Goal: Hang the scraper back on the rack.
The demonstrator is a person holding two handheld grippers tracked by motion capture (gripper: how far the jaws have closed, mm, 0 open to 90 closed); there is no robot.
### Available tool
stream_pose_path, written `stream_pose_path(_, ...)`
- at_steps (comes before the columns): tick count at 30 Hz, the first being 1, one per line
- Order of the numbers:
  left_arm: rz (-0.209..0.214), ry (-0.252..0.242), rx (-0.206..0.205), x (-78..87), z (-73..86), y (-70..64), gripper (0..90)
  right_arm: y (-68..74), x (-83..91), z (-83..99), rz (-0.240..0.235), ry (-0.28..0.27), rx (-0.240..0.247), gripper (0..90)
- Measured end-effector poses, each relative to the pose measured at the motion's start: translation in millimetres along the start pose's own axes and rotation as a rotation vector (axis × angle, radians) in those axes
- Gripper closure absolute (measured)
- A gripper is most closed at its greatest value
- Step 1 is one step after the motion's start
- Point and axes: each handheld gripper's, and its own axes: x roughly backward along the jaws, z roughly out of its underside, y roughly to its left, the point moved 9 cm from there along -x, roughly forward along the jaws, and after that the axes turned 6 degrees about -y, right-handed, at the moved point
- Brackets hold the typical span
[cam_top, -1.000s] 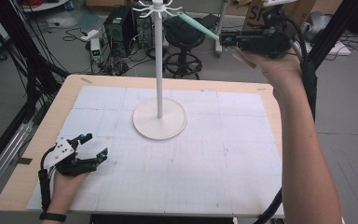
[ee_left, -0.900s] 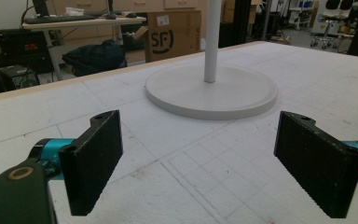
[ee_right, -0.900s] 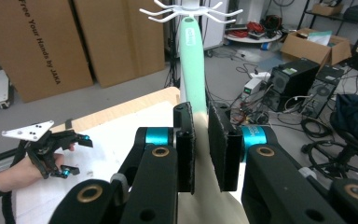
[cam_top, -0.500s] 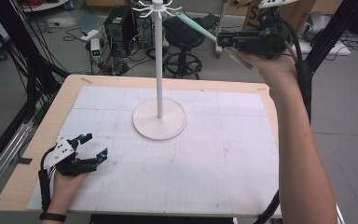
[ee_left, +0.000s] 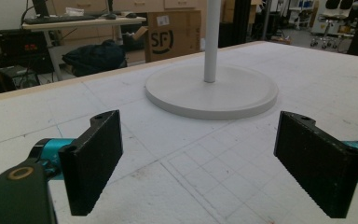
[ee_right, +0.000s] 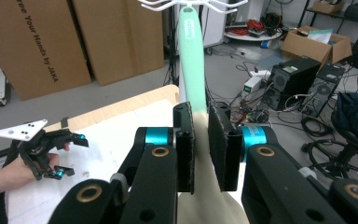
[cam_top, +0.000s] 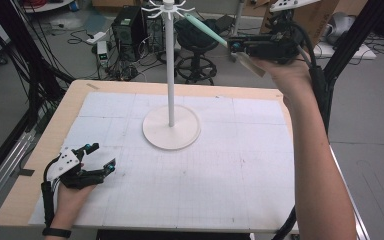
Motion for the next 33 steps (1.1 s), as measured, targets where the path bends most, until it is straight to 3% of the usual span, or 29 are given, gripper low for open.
stream_pose_path(12,0.000,0.001,0.001,0.1,0.0,0.1,15.8,-2.5,-11.0,12.8,0.003,0.028,-0.019,81.2)
stream_pose_path(21,0.001,0.000,-0.001,0.1,0.0,0.1,15.8,-2.9,-28.8,21.4,0.019,0.053,-0.009,79.3)
stream_pose_path(29,0.003,-0.002,-0.005,-0.1,-0.2,-0.4,15.7,-0.7,-31.6,35.5,0.041,-0.002,0.013,44.3)
stream_pose_path(33,0.002,-0.001,-0.005,0.0,-0.1,-0.4,15.7,5.9,-23.0,60.4,0.026,-0.032,0.043,33.4)
